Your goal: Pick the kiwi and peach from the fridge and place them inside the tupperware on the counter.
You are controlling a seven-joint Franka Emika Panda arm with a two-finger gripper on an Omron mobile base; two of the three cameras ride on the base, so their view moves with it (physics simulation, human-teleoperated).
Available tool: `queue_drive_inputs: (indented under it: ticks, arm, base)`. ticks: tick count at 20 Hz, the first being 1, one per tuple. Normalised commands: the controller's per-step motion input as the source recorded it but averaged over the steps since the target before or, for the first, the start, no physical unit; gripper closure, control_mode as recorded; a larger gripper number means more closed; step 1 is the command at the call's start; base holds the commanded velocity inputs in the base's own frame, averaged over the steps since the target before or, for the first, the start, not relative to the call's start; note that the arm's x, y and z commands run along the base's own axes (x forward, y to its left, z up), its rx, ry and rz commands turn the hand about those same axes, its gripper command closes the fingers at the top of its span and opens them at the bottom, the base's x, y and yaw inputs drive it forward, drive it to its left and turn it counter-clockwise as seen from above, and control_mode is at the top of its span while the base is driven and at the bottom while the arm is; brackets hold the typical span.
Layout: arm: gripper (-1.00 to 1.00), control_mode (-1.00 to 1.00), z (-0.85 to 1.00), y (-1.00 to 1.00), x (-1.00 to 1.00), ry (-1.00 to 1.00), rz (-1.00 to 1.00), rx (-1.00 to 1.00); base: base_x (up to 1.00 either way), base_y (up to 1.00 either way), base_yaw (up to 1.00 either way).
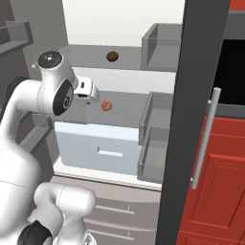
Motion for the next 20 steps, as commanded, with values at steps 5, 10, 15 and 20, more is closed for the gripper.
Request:
queue_drive_inputs:
  ticks: [5,10,15,20]
  arm:
    - [-1.0,-1.0,0.38,-0.04,-0.09,-0.25,-0.01,0.0]
    - [-1.0,-1.0,0.52,-0.18,0.0,-0.14,-0.07,0.0]
    - [-1.0,-1.0,0.54,-0.21,0.0,-0.06,-0.05,0.02]
    - [-1.0,-1.0,0.56,-0.08,0.07,-0.01,-0.07,0.03]
  base:
    - [0.0,0.0,0.0]
    - [0.0,0.0,0.0]
    - [0.0,0.0,0.0]
    - [0.0,0.0,0.0]
